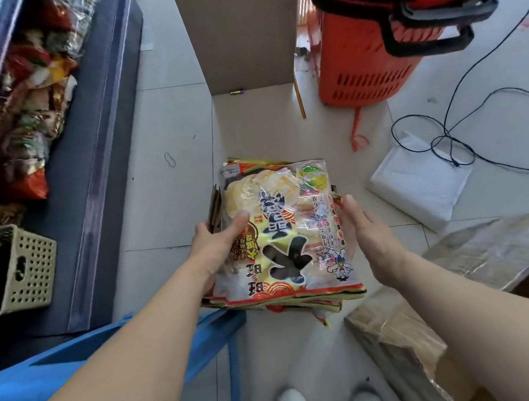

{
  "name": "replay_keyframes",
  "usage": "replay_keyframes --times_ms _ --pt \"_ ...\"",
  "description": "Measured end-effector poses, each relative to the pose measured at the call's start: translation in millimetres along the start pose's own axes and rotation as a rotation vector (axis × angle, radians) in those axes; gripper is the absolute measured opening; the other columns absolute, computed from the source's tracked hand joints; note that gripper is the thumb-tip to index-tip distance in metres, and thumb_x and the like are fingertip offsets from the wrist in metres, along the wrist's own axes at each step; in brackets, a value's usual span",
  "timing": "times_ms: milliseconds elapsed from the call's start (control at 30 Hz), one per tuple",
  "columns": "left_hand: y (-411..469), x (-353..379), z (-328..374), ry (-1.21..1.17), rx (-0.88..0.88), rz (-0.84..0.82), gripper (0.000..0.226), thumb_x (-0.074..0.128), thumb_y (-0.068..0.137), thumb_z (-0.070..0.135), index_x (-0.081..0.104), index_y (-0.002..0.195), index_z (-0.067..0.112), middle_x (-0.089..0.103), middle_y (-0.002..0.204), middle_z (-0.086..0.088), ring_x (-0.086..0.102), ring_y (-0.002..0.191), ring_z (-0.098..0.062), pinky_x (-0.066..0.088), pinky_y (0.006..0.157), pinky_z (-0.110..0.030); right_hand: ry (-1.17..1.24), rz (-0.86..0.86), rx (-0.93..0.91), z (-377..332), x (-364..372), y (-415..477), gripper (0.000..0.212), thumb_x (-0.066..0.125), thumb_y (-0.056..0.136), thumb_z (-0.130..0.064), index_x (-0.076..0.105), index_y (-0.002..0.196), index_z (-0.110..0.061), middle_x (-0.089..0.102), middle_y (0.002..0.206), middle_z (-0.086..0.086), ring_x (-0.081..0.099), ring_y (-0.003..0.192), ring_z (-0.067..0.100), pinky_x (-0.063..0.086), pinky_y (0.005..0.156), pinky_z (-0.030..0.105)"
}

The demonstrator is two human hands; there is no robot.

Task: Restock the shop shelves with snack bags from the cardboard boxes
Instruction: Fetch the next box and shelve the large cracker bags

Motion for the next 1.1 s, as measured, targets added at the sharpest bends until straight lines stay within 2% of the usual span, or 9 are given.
replay_keyframes --times_ms 133,233,433,600,767,900,967,1033,1100 --pt "9 11 -6 -0.056 -0.032 -0.060 0.139 0.079 0.032 0.072 0.020 0.148 0.021 0.049 0.139 -0.013 0.060 0.111 -0.032 0.049 0.097 -0.050 0.003 -0.084 0.038 11 -2 12 0.090 0.044 0.064 -0.077 0.046 0.136 -0.025 0.058 0.124 -0.007 0.052 0.098 0.009 0.030 0.090 0.033" --pt "13 11 -5 -0.105 -0.013 -0.037 0.142 0.072 0.029 0.080 0.022 0.148 0.021 0.049 0.139 -0.013 0.059 0.113 -0.031 0.046 0.100 -0.049 0.018 -0.109 0.083 18 -6 22 0.063 0.034 0.083 -0.070 0.050 0.124 -0.024 0.055 0.115 -0.008 0.046 0.112 0.014 0.027 0.101 0.036" --pt "36 6 -6 -0.215 -0.034 -0.045 0.151 0.069 0.020 0.088 0.025 0.146 0.017 0.058 0.131 -0.013 0.063 0.108 -0.030 0.045 0.098 -0.055 0.108 -0.144 0.193 26 -9 46 0.108 0.037 0.055 -0.089 0.045 0.140 -0.022 0.043 0.147 0.005 0.031 0.140 0.026 0.017 0.117 0.051" --pt "46 3 -7 -0.211 -0.005 -0.069 0.153 0.072 0.018 0.085 0.025 0.146 0.016 0.053 0.137 -0.013 0.059 0.115 -0.030 0.044 0.101 -0.053 0.210 -0.186 0.195 33 -8 65 0.092 0.034 0.062 -0.087 0.059 0.123 -0.023 0.062 0.124 0.006 0.053 0.120 0.026 0.042 0.102 0.046" --pt "76 -4 -29 -0.190 -0.036 -0.117 0.137 0.070 0.033 0.087 0.025 0.146 0.024 0.049 0.142 -0.014 0.052 0.125 -0.034 0.038 0.106 -0.054 0.326 -0.364 0.204 37 -1 74 0.091 0.025 0.068 -0.087 0.062 0.122 -0.024 0.067 0.121 0.008 0.063 0.111 0.029 0.050 0.087 0.044" --pt "102 -3 -40 -0.136 -0.061 -0.200 0.126 0.069 0.043 0.086 0.033 0.143 0.018 0.060 0.130 -0.015 0.062 0.112 -0.035 0.044 0.100 -0.055 0.352 -0.446 0.203 36 1 87 0.094 0.019 0.073 -0.086 0.059 0.128 -0.021 0.065 0.124 0.010 0.061 0.115 0.030 0.046 0.094 0.046" --pt "84 4 -23 -0.117 -0.061 -0.251 0.126 0.070 0.035 0.087 0.046 0.135 0.014 0.067 0.118 -0.014 0.067 0.103 -0.033 0.048 0.097 -0.052 0.366 -0.477 0.207 37 3 93 0.095 0.019 0.073 -0.086 0.058 0.129 -0.021 0.065 0.124 0.011 0.062 0.113 0.030 0.049 0.091 0.045" --pt "70 10 -10 -0.106 -0.048 -0.331 0.110 0.069 0.019 0.087 0.071 0.104 0.016 0.073 0.103 -0.013 0.072 0.090 -0.029 0.053 0.090 -0.043 0.381 -0.488 0.209 40 5 100 0.093 0.021 0.074 -0.085 0.057 0.130 -0.021 0.065 0.124 0.012 0.065 0.109 0.030 0.054 0.083 0.042" --pt "66 13 -7 -0.081 -0.053 -0.388 0.102 0.068 0.009 0.086 0.073 0.085 0.017 0.075 0.095 -0.012 0.073 0.083 -0.026 0.053 0.086 -0.037 0.395 -0.510 0.205 43 4 106 0.093 0.023 0.073 -0.085 0.055 0.132 -0.019 0.064 0.125 0.014 0.066 0.107 0.031 0.056 0.082 0.041"
Point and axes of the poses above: each hand's wrist, its own y-axis towards the middle knuckle, its own x-axis out of the palm, z = x × y, the point moved 3 cm from there along y, towards the middle knuckle
